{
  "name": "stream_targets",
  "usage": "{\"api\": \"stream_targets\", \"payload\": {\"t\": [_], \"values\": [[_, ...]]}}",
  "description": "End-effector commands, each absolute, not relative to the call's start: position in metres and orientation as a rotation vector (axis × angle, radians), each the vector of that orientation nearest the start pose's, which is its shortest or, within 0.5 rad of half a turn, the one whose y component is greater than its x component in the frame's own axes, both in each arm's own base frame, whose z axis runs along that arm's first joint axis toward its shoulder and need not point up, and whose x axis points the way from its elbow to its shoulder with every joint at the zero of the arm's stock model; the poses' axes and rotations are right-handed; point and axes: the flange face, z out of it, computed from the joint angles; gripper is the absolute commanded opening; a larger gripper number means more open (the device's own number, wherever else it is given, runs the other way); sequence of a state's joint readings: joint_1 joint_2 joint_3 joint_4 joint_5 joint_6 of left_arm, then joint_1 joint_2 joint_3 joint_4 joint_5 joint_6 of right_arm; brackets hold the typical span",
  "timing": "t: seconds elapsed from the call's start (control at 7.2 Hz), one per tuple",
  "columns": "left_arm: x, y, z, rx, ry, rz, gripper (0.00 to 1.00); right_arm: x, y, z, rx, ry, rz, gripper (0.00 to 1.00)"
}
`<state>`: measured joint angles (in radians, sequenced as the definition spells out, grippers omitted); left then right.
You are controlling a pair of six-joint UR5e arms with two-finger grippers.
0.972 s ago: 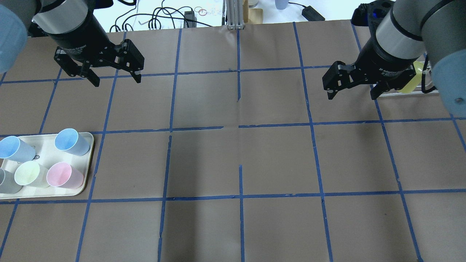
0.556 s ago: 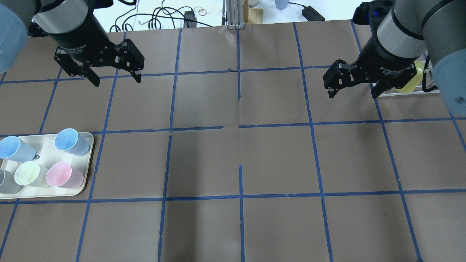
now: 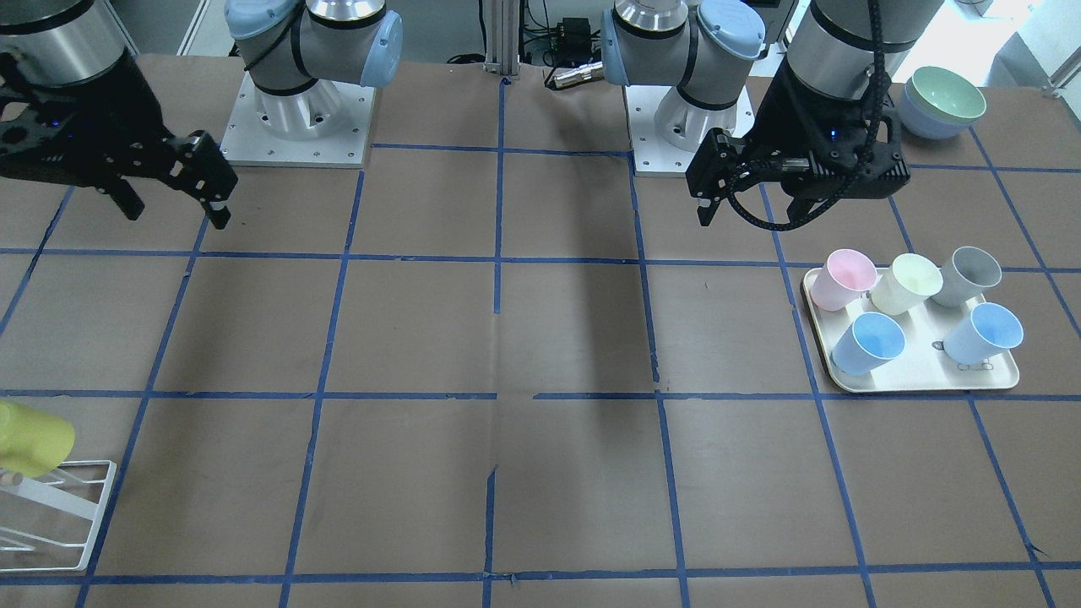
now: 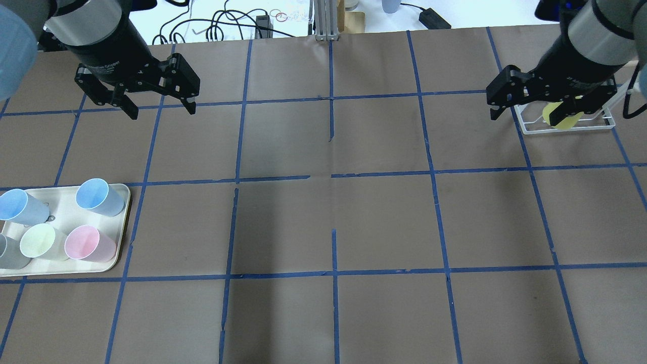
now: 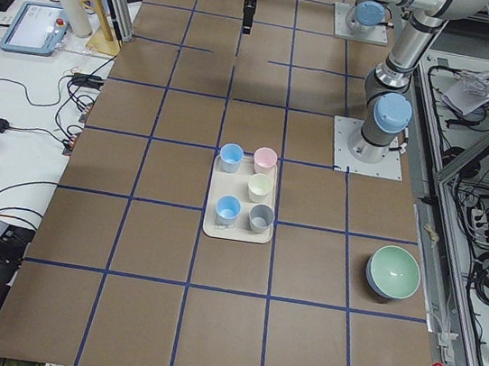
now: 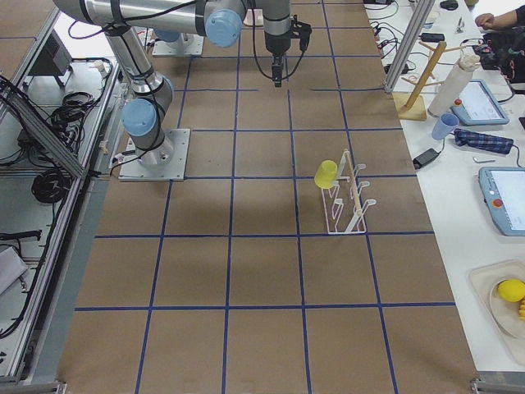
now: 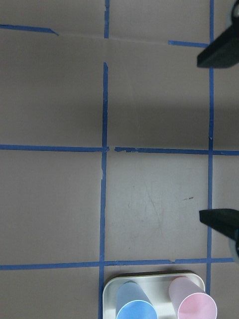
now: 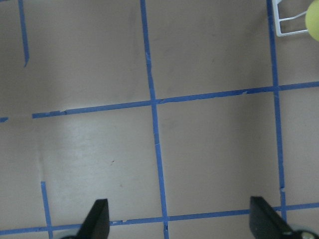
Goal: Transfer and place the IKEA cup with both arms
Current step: 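Move the right gripper down over the yellow cup on the wire rack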
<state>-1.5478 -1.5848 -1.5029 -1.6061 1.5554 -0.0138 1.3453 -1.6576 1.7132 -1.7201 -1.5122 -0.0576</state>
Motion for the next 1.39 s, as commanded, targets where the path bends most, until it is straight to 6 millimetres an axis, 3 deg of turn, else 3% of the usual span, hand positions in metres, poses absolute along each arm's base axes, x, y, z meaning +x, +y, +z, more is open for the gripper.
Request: {"api": "stream_targets", "payload": {"t": [0.0, 0.28, 0.42, 0.56, 0.69, 1.25], "values": [[-0.123, -0.503, 0.510, -0.060, 3.156, -0.029, 1.00, -0.039, -0.507, 0.449, 0.220, 3.094, -0.146, 1.00], [-0.123, -0.508, 0.510, -0.060, 3.156, -0.029, 1.00, -0.070, -0.533, 0.426, 0.137, 3.124, -0.215, 1.00], [-0.123, -0.506, 0.512, -0.060, 3.156, -0.034, 1.00, -0.084, -0.546, 0.417, -0.032, 3.153, -0.279, 1.00], [-0.123, -0.507, 0.512, -0.060, 3.156, -0.034, 1.00, -0.109, -0.553, 0.405, -0.140, 3.188, -0.288, 1.00], [-0.123, -0.507, 0.512, -0.060, 3.156, -0.034, 1.00, -0.137, -0.556, 0.392, -0.133, 3.183, -0.287, 1.00], [-0.123, -0.505, 0.509, -0.063, 3.156, -0.027, 1.00, -0.164, -0.593, 0.357, -0.166, 3.176, -0.324, 1.00]]}}
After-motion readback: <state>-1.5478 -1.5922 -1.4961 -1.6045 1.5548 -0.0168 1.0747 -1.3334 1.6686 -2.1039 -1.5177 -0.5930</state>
